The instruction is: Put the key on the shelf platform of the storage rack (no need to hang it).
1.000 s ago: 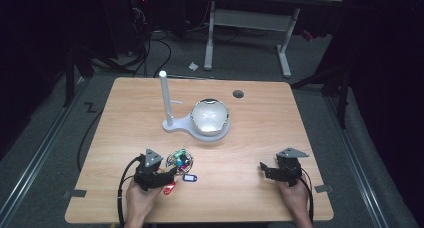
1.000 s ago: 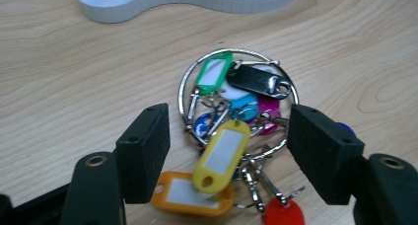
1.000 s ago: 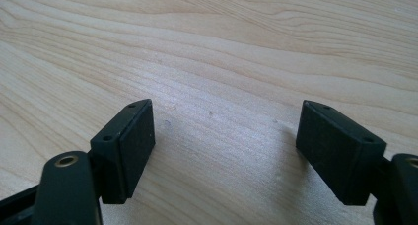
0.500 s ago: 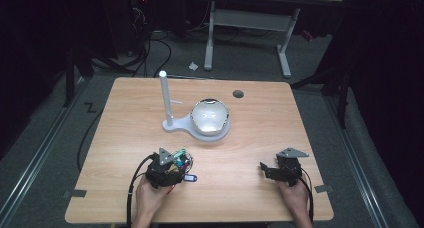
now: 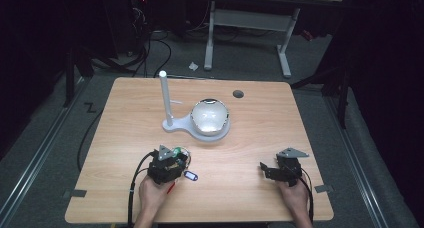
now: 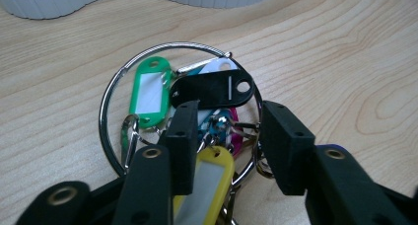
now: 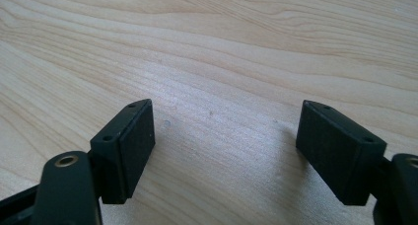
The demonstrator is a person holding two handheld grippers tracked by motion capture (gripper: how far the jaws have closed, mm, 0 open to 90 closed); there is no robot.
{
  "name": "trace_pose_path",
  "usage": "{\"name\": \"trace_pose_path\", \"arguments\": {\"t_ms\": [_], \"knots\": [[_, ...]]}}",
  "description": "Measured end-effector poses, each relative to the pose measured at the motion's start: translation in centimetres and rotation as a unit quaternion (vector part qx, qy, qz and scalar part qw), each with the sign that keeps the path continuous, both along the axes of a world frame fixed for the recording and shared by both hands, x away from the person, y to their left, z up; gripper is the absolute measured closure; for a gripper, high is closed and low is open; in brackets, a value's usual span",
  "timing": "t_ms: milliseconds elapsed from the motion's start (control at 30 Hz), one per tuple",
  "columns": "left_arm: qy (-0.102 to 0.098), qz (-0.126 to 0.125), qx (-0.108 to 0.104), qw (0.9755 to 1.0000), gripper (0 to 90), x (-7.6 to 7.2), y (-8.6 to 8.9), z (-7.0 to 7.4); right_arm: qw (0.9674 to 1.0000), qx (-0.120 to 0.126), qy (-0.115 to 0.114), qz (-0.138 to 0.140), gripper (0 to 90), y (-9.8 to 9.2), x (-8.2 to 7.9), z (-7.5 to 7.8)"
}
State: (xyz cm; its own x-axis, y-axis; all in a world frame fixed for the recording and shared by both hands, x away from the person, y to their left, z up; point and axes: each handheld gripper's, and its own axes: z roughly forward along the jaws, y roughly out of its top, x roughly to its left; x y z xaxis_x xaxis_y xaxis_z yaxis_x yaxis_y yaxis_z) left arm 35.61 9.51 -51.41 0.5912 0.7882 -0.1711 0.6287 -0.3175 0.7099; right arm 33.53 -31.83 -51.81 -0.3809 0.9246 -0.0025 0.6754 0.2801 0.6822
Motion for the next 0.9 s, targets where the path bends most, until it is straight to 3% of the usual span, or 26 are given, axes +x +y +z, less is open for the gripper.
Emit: {"name": "trace_pose_path", "arguments": {"t_ms": [33, 267, 433, 667, 900], "knots": [[-0.012, 0.004, 0.023, 0.9997, 72.9, 0.1, -0.1, 0.0, 1.0, 0.0, 0.0, 0.0, 22.9, 0.0, 0.0, 0.0], [-0.018, -0.004, 0.036, 0.9992, 75.8, 0.2, -0.3, 0.2, 1.0, 0.0, 0.0, 0.0, 22.9, 0.0, 0.0, 0.0], [-0.025, -0.004, 0.034, 0.9991, 82.8, 0.1, -0.1, 0.8, 1.0, 0.0, 0.0, 0.0, 22.8, 0.0, 0.0, 0.0], [-0.028, -0.013, 0.028, 0.9991, 83.4, 0.0, 0.0, 1.5, 1.0, 0.0, 0.0, 0.0, 22.9, 0.0, 0.0, 0.0], [-0.045, -0.012, 0.008, 0.9989, 83.4, -0.2, 0.6, 3.5, 1.0, 0.0, 0.0, 0.0, 22.9, 0.0, 0.0, 0.0]]}}
